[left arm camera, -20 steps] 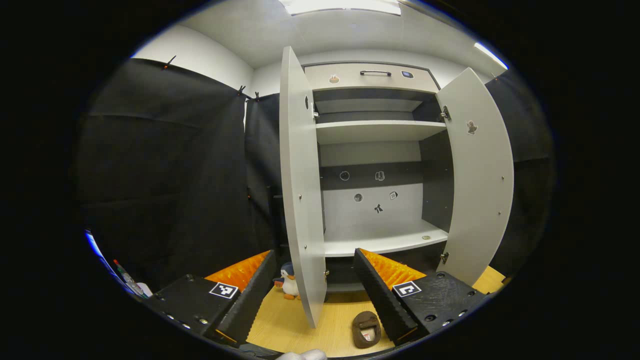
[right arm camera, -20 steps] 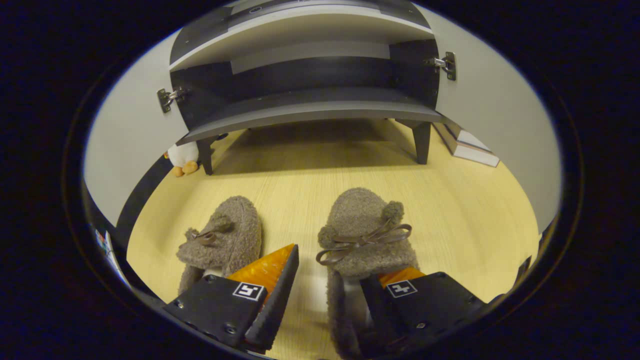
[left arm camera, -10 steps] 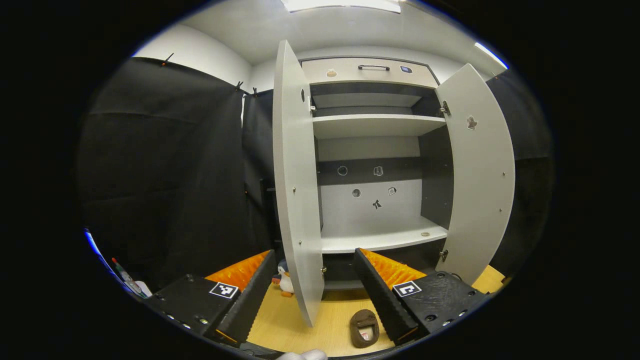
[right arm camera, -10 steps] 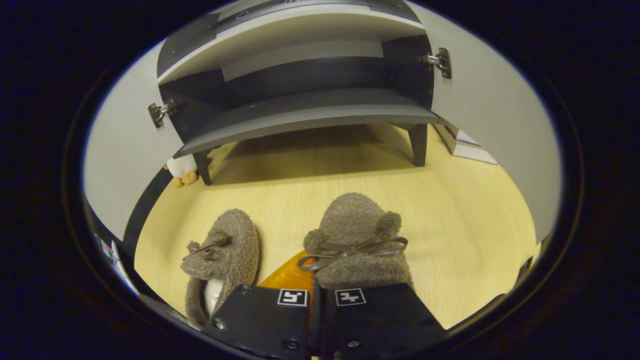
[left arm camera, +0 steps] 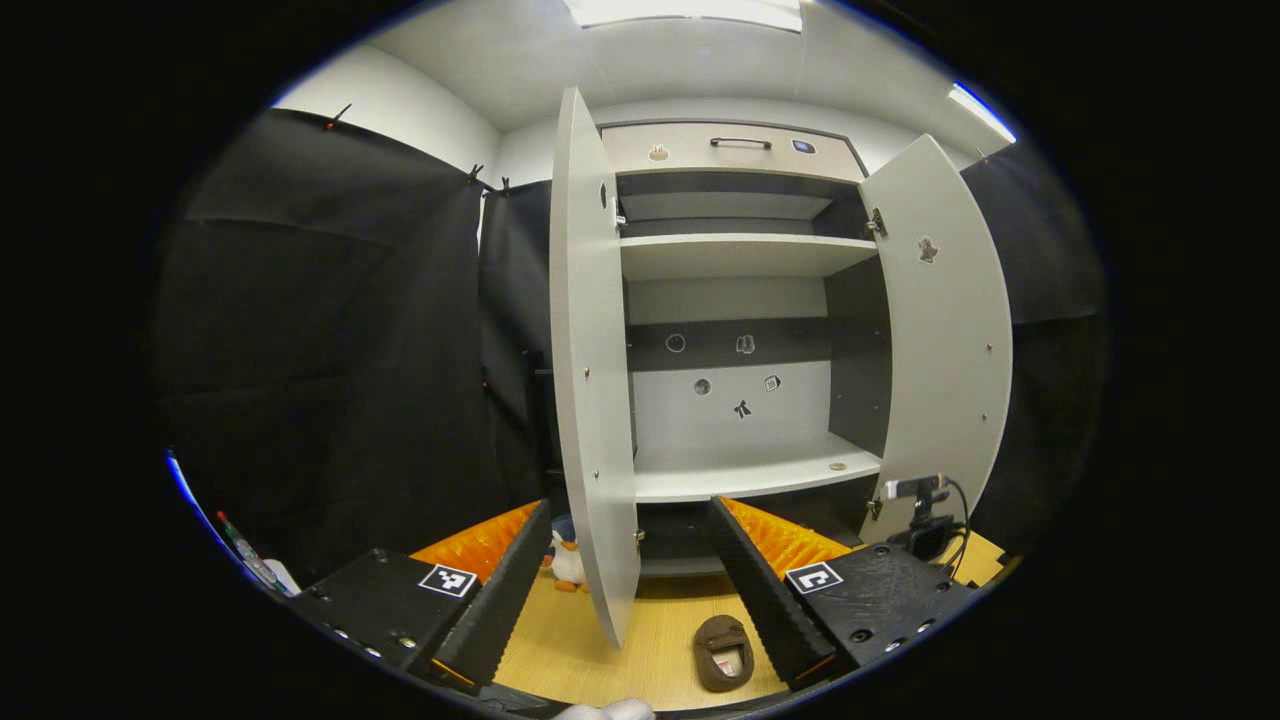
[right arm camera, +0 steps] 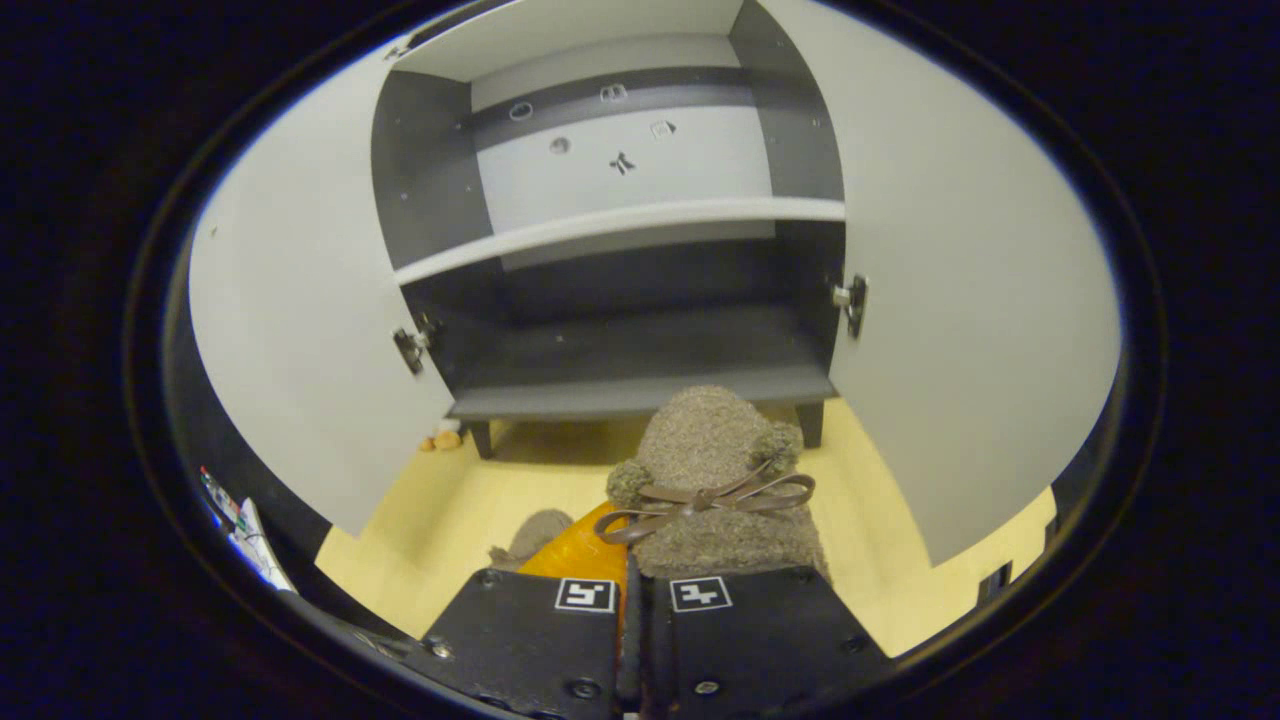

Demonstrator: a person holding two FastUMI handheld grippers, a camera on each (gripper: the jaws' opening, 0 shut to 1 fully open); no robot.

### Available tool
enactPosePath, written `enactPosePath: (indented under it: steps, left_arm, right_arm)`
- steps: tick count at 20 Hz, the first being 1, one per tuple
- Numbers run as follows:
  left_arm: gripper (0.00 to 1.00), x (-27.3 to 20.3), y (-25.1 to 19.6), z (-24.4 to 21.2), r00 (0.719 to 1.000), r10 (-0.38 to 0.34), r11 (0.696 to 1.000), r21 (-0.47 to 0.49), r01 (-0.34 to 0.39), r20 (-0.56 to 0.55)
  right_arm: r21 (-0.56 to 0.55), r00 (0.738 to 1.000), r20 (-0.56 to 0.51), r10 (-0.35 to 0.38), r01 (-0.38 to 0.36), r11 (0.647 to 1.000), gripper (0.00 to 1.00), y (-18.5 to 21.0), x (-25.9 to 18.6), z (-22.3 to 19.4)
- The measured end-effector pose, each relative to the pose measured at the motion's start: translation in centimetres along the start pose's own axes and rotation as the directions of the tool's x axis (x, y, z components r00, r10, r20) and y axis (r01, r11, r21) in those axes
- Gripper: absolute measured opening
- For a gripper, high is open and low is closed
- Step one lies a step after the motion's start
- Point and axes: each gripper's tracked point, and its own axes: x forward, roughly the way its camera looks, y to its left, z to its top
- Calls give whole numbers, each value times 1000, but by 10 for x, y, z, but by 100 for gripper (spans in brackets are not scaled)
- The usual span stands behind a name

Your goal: Grab one shoe with the right hand and put it into the shoe cabinet, grab the other shoe with the left hand and put it into the shoe cabinet; then close the right door with the right hand and the left door with the left hand.

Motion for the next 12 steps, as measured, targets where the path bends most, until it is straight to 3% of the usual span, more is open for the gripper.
enactPosePath:
  steps: [6,12]
  left_arm:
    - [96,-6,-1,-1,1000,0,1000,-12,0,10]
    - [96,-6,-1,-1,1000,27,999,-25,-26,11]
  right_arm:
    - [-15,983,174,57,-55,998,7,35,-20,135]
    - [-55,955,293,40,-25,998,7,50,25,255]
